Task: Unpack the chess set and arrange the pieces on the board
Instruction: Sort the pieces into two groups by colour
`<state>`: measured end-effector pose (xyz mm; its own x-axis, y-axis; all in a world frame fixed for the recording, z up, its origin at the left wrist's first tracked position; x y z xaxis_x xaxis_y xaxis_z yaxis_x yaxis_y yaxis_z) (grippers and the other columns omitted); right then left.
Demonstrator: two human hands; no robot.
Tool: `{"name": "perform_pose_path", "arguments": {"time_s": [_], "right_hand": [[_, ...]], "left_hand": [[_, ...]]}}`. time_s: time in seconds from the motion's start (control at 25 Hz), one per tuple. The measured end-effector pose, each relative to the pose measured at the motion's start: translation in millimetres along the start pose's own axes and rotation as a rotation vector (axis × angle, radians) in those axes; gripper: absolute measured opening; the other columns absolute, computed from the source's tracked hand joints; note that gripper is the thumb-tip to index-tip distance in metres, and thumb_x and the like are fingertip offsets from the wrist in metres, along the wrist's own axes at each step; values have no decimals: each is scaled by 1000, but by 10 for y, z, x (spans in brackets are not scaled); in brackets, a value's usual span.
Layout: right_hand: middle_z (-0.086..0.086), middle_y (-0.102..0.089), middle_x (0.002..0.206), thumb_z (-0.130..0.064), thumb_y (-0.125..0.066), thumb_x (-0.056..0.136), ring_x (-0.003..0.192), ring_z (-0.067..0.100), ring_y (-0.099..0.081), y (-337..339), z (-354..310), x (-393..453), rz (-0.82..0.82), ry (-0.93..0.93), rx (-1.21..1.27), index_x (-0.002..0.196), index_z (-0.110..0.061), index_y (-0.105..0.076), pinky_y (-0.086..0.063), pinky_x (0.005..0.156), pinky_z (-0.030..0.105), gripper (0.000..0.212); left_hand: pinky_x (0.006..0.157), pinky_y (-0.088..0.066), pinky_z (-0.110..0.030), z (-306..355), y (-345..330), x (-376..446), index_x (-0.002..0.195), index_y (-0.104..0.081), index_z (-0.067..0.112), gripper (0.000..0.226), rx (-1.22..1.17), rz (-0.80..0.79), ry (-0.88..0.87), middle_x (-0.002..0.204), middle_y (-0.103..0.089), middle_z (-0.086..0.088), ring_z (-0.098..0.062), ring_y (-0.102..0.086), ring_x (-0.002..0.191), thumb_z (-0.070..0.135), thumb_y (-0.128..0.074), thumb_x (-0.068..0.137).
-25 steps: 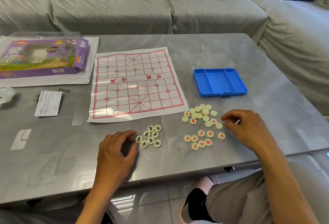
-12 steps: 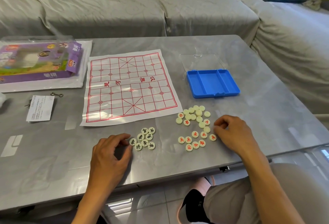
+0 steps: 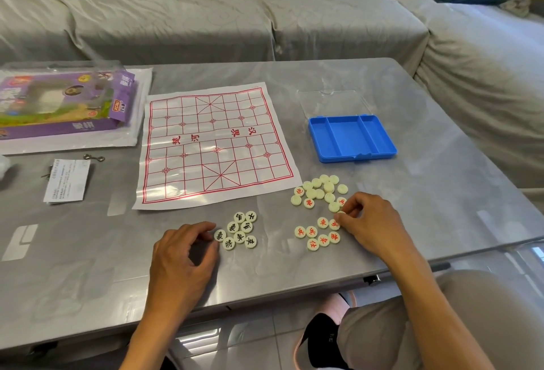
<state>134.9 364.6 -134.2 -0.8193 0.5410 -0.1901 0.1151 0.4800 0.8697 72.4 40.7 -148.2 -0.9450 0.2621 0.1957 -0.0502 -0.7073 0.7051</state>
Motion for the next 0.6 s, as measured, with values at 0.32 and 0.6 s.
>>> {"name": "perform_pose_path", "arguments": {"time_s": [0.32, 0.6], "right_hand": [[-10, -55, 95, -32, -71, 82, 81, 7, -49, 85, 29, -6, 60, 40, -19, 87, -28, -58, -36, 63, 19, 15], [-10, -53, 105, -30, -75, 79, 92, 7, -51, 102, 83, -9, -56, 29, -22, 100, -31, -58, -40, 78, 22, 27]], "left_hand": [[82, -49, -42, -7, -4, -4, 106, -67, 20, 28, 6, 10, 8, 93, -67, 8, -15, -55, 88, 15, -75, 80], [81, -50, -43, -22, -12, 6, 107, -67, 21, 26, -1, 13, -6, 93, -66, 9, -14, -56, 88, 20, -74, 82]]}}
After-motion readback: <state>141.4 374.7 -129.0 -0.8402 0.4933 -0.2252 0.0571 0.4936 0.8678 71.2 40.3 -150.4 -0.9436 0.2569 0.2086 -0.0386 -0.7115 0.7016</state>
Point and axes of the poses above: each hand's wrist, its own x-axis towards the middle knuckle, its own y-axis out of the back of the hand, z = x × y, the point moved 5 cm from there along x, towards the middle knuckle
